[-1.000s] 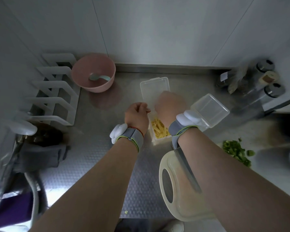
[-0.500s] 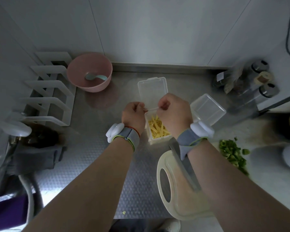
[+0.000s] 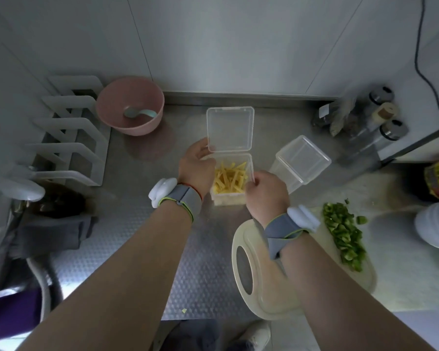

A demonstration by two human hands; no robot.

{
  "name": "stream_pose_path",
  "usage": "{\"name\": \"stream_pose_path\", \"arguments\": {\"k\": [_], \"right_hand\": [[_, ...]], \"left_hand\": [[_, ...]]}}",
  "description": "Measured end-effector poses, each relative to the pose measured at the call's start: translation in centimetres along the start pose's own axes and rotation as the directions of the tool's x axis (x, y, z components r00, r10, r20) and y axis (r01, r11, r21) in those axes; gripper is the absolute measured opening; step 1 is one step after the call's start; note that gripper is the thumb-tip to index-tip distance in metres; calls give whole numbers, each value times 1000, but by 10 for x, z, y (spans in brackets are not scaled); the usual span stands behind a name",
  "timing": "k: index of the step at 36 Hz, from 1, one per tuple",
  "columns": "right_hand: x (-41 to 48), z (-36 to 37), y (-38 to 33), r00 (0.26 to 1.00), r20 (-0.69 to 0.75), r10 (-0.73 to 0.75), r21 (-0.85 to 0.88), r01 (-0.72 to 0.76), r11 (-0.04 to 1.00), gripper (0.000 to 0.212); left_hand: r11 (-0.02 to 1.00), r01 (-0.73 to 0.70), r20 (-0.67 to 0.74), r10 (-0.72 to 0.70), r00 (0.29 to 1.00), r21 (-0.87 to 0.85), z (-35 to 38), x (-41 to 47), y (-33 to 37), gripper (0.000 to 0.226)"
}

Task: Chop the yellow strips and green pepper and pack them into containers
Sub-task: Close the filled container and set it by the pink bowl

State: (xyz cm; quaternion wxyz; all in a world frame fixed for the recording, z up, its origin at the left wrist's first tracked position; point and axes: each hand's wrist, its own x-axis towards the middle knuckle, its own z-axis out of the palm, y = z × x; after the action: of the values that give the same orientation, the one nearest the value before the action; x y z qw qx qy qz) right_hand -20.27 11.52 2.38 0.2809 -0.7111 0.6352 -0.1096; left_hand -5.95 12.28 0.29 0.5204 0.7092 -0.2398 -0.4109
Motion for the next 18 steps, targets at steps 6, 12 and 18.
{"name": "stream_pose_path", "arguments": {"k": [6,12,18], "right_hand": [[11,12,-11,996,64,57,80,-63,995,24],[6,29,-11,998,-18,57,158,-53,986,20],[-2,32,-7,996,42,80,256,-88,963,20]], "left_hand": [[995,81,-33,-80,996,54,-13,0,-6,40],[993,43,-26,-40,999,113,-14,-22,-25,44],[982,101,-67,-92,994,158,-13,-32,-34,29]]}}
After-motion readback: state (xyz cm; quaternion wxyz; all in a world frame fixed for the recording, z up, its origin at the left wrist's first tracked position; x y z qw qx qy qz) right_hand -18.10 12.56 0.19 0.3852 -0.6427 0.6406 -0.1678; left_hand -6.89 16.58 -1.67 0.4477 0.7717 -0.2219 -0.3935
